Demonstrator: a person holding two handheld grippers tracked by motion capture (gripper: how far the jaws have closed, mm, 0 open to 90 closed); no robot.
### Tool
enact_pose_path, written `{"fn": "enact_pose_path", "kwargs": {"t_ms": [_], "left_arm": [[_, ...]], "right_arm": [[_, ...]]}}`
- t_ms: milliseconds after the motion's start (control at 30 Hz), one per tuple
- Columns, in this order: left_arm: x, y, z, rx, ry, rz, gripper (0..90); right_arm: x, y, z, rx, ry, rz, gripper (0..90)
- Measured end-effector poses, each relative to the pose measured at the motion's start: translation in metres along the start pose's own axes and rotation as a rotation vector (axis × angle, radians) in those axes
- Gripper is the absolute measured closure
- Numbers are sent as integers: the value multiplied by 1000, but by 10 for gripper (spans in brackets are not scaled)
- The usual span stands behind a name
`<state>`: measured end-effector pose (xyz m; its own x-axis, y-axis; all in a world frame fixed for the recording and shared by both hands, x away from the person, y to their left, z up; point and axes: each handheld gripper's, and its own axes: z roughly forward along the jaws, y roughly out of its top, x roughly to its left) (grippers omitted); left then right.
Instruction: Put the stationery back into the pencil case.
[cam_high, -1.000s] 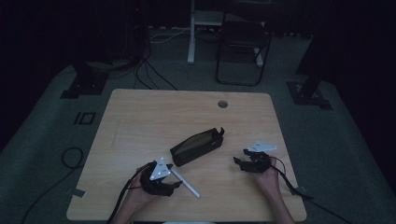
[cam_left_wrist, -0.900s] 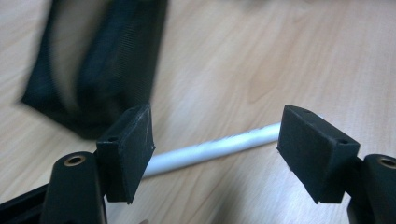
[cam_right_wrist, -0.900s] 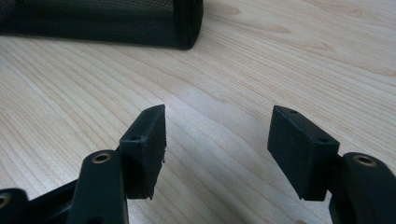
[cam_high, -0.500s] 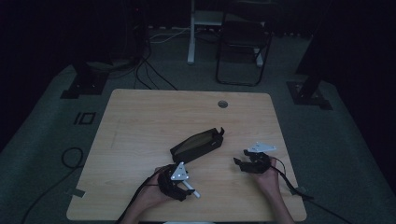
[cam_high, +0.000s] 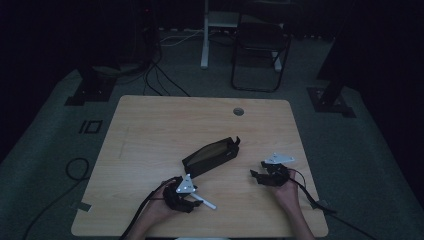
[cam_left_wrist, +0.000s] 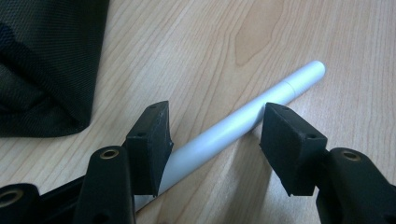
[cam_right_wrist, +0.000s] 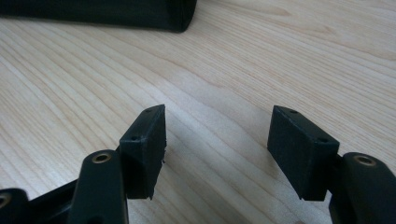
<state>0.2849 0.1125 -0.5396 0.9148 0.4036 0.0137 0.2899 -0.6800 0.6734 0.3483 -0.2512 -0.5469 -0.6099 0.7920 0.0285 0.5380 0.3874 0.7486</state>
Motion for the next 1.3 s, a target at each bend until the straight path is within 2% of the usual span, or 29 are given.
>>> {"fn": "enact_pose_path", "kwargs": {"t_ms": [100,400,467,900,1300], "left_arm": [[1,-2,-2,5,7,-3,444],[5,-6,-8,9,17,-17,562],[6,-7,-9,5,23,-31,597],[9,-11,-15,16,37,-38,774],[12,-13,-16,9,25,-53,785]], "right_arm": [[1,-1,2,13,-15,-18,367],[-5,-4,1,-5,-21,-4,367],[-7,-4,0,-5,-25,2,367],[-13,-5,-1,-6,-38,10,366],[-17,-7,-3,-4,-49,17,363]]}}
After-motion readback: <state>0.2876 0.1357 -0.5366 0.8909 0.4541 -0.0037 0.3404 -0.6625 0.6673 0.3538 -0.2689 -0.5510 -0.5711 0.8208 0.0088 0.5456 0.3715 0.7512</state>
